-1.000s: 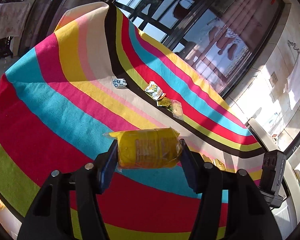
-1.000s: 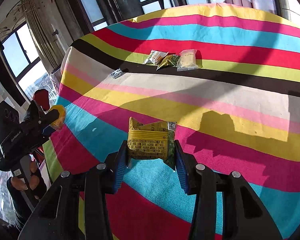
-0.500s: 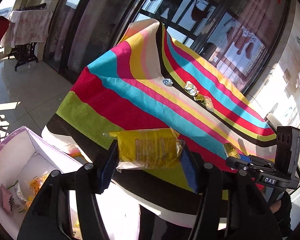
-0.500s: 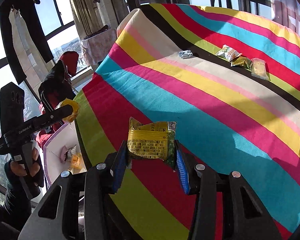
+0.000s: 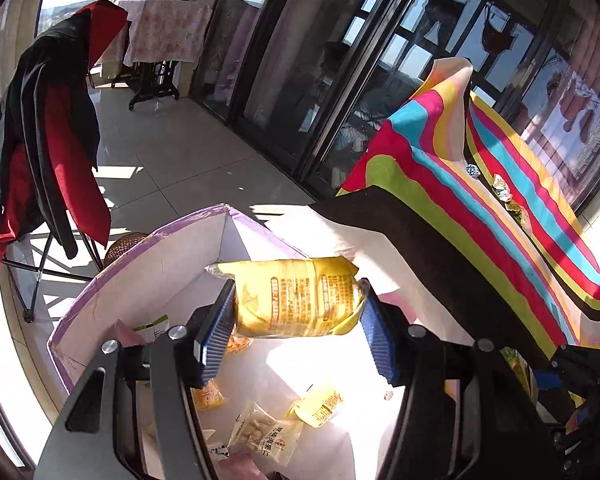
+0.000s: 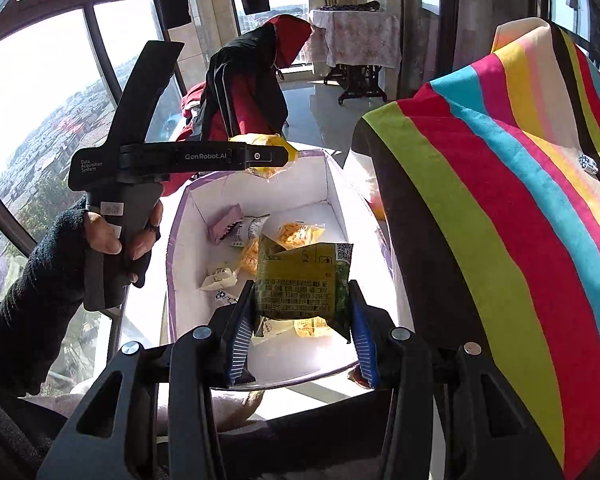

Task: Organize snacks
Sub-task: 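Carry both held packs into the white box and open both tools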

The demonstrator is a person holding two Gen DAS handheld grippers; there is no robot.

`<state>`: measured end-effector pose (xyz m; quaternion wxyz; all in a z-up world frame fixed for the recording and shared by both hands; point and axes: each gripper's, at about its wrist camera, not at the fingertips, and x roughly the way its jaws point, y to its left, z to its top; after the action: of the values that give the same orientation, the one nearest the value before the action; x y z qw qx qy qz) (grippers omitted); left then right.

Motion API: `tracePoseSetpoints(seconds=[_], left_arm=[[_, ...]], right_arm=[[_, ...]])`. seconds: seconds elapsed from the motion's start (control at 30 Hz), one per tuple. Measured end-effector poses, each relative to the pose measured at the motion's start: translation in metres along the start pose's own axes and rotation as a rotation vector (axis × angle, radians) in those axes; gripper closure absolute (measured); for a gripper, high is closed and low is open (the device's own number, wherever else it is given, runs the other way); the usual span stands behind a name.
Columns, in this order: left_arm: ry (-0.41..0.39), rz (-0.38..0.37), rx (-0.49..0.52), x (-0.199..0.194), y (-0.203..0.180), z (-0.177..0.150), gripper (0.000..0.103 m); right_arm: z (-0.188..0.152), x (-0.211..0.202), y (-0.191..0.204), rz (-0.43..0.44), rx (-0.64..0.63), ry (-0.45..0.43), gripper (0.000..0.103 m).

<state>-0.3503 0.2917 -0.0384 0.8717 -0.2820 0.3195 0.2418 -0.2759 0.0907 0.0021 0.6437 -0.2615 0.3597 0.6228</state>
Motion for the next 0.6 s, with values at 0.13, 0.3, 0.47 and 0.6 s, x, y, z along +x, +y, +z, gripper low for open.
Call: tracePoseSetpoints(seconds=[0.13,0.3,0.47,0.6], left_arm=[[0.067,0.122,0.024,0.011,0.016,-0.005,0.044],[0.177,0.312,0.057,0.029,0.032,-0.01,0.018],[0.305,0.577,0.007,0.048,0.055,-0.015,0.009],[0.228,0.568,0.029,0.034,0.041,-0.006,0.009]], right_arm=[[-0.001,0.031,0.026,0.04,-0.067,0.065,0.059],[-0.008,0.05,0.051,0.119,-0.124,0.106,0.046],[-0.008,0.026,0.044,0.104,-0.097,0.04,0.023],[-0.002,-0.013,0.018,0.06,-0.019,-0.064,0.019]])
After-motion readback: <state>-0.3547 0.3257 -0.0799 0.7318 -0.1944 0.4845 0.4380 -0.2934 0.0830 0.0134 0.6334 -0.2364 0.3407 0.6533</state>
